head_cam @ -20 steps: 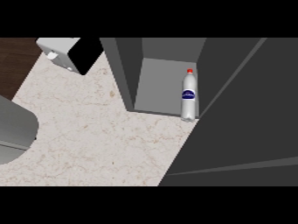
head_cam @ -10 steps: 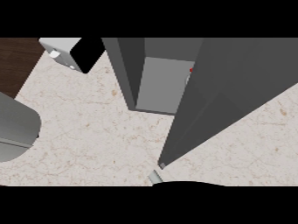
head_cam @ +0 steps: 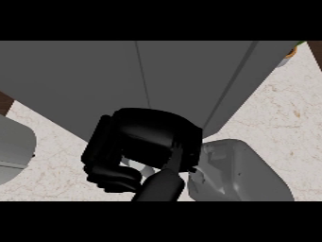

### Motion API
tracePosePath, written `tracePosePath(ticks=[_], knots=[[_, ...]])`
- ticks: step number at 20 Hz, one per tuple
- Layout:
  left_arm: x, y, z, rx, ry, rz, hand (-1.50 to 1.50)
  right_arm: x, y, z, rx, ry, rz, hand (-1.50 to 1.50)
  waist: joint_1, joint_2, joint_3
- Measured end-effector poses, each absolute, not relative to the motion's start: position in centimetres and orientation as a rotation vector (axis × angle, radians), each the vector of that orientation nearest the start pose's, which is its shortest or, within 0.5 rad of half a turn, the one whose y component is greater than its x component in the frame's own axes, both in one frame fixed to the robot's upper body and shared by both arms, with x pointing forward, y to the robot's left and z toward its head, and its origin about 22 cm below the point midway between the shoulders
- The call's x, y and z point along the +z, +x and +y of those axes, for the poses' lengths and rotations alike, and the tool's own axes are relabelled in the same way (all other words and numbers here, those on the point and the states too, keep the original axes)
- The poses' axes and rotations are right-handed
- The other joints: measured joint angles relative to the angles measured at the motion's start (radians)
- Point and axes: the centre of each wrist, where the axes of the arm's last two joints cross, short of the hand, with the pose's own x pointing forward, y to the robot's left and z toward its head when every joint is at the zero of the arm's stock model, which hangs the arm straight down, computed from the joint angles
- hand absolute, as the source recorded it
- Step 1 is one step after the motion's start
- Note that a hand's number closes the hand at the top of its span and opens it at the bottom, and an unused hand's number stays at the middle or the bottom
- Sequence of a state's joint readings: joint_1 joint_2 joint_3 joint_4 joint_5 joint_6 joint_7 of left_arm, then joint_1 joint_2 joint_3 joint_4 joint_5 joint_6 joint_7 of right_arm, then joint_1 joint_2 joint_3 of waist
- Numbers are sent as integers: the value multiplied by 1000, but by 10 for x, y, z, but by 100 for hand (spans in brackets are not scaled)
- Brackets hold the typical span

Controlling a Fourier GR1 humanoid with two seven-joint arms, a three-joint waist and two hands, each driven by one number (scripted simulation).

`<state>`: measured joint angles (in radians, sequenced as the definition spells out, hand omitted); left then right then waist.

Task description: Pick up the bottled water, place it into the cabinet and close the cabinet

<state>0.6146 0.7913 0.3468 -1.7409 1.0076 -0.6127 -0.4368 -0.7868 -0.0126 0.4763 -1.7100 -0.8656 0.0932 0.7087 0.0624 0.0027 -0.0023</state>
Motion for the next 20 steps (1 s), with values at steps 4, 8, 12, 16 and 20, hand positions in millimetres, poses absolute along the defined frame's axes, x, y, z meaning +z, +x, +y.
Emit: tracePosePath(ticks=[4,8,12,16,20], knots=[[93,79,466,26,-279,-1877,-150,205,300,-39,798,1122,-1163,150,-17,-1,3],[91,70,468,37,-245,-1884,-150,194,328,-44,736,1096,-1169,150,-29,-2,4],[91,65,473,50,-238,-1881,-150,187,351,-54,666,1059,-1214,150,-36,-2,3],[90,67,471,53,-238,-1884,-150,182,366,-55,711,1040,-1279,150,-36,-8,2],[91,67,476,51,-250,-1874,-150,179,371,-51,764,1011,-1326,150,-37,-13,1]])
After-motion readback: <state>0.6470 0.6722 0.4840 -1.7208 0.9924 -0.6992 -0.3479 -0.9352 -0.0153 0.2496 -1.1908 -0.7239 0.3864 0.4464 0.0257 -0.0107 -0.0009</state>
